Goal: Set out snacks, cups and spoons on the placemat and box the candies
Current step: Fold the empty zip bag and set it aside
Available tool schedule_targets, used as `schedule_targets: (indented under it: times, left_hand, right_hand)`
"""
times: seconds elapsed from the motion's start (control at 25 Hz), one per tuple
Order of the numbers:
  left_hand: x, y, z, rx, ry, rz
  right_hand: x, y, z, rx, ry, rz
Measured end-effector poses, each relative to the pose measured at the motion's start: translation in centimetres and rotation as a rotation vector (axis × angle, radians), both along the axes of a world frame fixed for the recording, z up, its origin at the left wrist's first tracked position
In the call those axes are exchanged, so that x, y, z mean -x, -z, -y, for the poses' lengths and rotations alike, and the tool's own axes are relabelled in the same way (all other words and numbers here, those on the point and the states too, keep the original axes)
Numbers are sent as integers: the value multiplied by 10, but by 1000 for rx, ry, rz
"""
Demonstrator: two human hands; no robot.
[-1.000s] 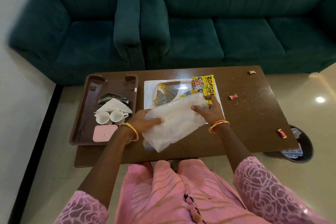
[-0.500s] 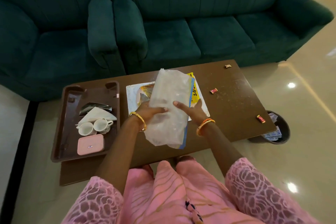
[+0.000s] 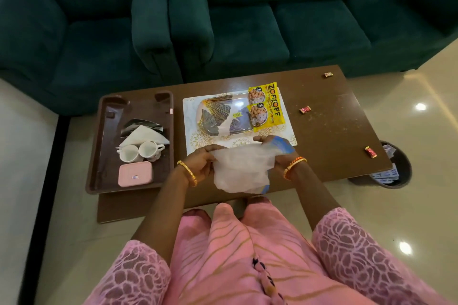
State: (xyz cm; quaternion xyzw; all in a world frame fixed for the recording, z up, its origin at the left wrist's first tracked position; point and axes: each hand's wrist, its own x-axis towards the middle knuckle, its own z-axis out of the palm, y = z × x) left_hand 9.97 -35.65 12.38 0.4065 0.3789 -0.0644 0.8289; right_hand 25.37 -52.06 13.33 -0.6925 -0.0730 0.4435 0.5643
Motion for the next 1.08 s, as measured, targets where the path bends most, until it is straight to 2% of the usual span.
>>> schedule_targets:
  times: [0.08, 0.16, 0.2, 0.28, 0.36, 0.44, 0.52, 0.6, 0.68, 0.84, 1.08]
  left_hand:
    - [4, 3, -4, 164, -93, 69]
    - [5, 0, -7, 331, -81, 105]
    - [4, -1, -3, 351, 0, 78]
    - [-4, -2, 10, 232, 177, -35]
    - [-15, -4, 21, 45, 204, -124]
    - [-30, -4, 26, -42, 123, -124]
    - [-48, -2, 29, -88, 48, -135]
    - [-67, 4, 37, -130, 47, -177]
    - [-86, 15, 50, -197, 102, -237]
    - [-126, 34, 80, -410, 219, -286]
    - [-225, 52, 155, -431, 107, -248]
  right_hand:
    - [0, -8, -4, -87, -92, 167]
    - [1, -12, -7, -120, -90, 231]
    - [3, -11, -8, -104, -92, 297]
    - [7, -7, -6, -38, -89, 393]
    - [4, -1, 1, -38, 12, 310]
    - [-10, -5, 13, -121, 212, -3]
    - [-23, -1, 27, -134, 277, -287]
    - [-29, 6, 37, 25, 110, -319]
    - [-30, 15, 46, 108, 41, -335]
    - [-59, 40, 80, 191, 119, -427]
    - [-153, 56, 164, 184, 298, -424]
